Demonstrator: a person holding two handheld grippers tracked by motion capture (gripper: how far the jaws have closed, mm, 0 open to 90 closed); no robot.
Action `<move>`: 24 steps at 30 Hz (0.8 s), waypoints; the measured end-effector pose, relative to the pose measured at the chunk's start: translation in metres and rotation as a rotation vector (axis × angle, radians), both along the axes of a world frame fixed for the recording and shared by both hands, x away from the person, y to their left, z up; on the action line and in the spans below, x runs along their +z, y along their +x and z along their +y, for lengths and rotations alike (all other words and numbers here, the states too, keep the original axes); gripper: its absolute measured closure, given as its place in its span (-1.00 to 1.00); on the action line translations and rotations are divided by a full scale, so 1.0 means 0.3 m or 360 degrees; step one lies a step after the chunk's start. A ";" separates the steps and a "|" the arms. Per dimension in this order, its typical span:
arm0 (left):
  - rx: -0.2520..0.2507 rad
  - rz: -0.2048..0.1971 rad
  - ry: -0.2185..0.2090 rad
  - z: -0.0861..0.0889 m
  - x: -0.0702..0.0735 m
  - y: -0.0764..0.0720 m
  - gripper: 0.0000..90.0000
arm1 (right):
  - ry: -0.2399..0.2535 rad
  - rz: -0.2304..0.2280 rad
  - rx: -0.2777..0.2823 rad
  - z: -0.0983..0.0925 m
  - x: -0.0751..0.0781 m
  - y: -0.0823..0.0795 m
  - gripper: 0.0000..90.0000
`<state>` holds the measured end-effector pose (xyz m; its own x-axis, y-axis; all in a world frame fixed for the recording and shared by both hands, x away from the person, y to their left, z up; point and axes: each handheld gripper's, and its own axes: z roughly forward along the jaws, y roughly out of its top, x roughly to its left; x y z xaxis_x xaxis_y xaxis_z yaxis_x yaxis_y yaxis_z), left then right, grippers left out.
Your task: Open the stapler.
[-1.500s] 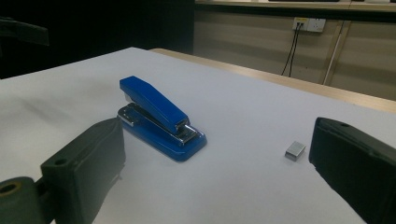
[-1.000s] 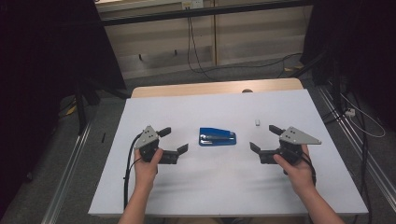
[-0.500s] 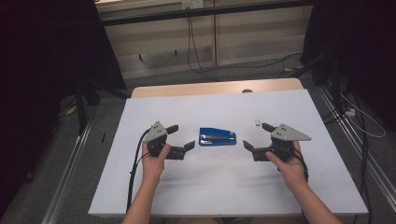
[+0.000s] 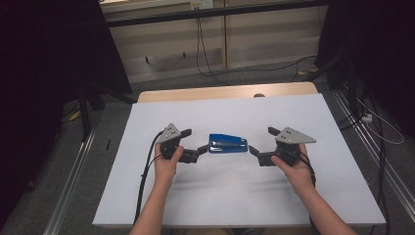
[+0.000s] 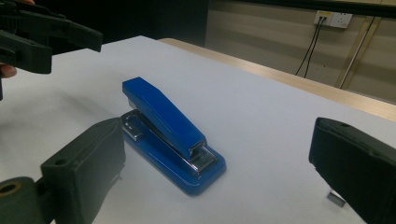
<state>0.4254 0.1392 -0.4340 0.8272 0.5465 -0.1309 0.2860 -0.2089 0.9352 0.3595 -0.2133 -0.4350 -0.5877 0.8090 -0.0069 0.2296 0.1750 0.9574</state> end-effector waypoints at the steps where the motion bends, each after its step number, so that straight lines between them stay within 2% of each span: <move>1: 0.0003 0.0001 0.0003 -0.001 -0.003 0.003 -0.91 | -0.0003 0.0001 0.0000 0.002 -0.001 0.003 -0.93; 3: 0.0002 0.0017 0.0030 -0.006 -0.008 0.014 -0.91 | 0.0000 0.0007 0.0001 0.007 -0.001 0.008 -0.93; 8: -0.0042 0.0074 0.0037 -0.026 -0.010 0.045 -0.91 | -0.0007 0.0016 0.0005 0.018 -0.004 0.022 -0.93; 10: -0.0035 0.0072 0.0027 -0.035 -0.008 0.053 -0.91 | -0.0009 0.0021 0.0005 0.022 -0.006 0.026 -0.93; 16: -0.0040 0.0082 0.0064 -0.051 -0.006 0.078 -0.91 | -0.0021 0.0039 0.0003 0.031 -0.015 0.043 -0.93; 19: -0.0041 0.0100 0.0030 -0.054 -0.007 0.093 -0.91 | -0.0028 0.0055 0.0001 0.039 -0.021 0.051 -0.92; 21: -0.0042 0.0100 0.0038 -0.059 -0.007 0.104 -0.91 | -0.0035 0.0060 0.0000 0.045 -0.024 0.057 -0.91; 23: -0.0049 0.0110 0.0072 -0.070 -0.007 0.116 -0.91 | -0.0032 0.0068 -0.0002 0.053 -0.024 0.064 -0.91; 24: -0.0059 0.0079 0.0117 -0.075 -0.007 0.118 -0.91 | -0.0034 0.0072 -0.0002 0.058 -0.024 0.067 -0.91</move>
